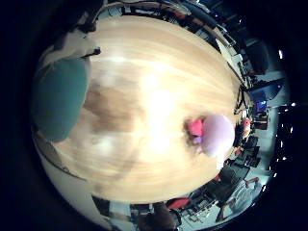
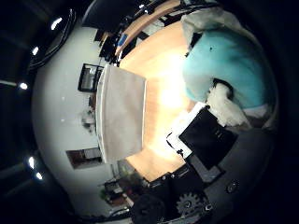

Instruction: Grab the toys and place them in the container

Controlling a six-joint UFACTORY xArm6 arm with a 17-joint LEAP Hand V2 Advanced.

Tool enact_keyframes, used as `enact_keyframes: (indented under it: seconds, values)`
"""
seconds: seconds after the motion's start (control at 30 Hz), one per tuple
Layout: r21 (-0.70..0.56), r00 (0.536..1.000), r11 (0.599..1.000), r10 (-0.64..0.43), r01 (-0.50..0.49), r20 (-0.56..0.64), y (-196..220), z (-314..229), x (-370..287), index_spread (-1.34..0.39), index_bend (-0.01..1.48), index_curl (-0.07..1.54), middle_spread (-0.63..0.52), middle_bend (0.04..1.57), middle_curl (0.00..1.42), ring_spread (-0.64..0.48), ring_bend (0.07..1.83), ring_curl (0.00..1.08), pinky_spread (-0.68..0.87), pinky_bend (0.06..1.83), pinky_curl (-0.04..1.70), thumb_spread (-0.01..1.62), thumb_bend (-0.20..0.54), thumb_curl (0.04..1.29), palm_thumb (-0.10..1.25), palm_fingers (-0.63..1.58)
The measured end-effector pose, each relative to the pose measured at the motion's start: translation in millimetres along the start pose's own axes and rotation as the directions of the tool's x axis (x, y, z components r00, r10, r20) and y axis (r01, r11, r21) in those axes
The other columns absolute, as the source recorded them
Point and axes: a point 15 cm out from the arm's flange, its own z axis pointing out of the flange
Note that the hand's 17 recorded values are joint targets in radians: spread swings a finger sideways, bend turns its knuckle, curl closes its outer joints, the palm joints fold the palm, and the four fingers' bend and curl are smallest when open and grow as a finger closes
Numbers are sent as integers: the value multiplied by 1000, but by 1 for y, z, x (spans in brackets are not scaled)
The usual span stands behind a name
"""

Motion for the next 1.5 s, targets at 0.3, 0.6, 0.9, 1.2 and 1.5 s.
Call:
enact_keyframes:
  seconds: [0.3,0.6,0.9,1.2,1.5]
  values:
    - [125,995,987,-98,96,15,0,-76,-51,-461,1133,1100,-548,1129,1191,-321,1461,864,-176,1705,636,1023,97,943,1118,820]
    - [264,954,925,-296,272,52,11,-138,-151,-422,1161,1125,-516,1144,1251,-307,1468,907,-175,1700,673,1027,85,1013,1112,799]
    - [280,888,868,-450,410,94,29,-165,-235,-398,1165,1136,-491,1148,1278,-299,1465,929,-176,1685,701,1028,74,1067,1111,800]
    - [258,810,816,-564,518,158,48,-142,-306,-382,1162,1141,-469,1158,1295,-296,1455,944,-179,1659,723,1025,60,1114,1106,802]
    - [235,768,792,-607,564,203,54,-115,-351,-372,1157,1145,-450,1156,1305,-296,1444,956,-181,1642,743,1028,46,1149,1103,807]
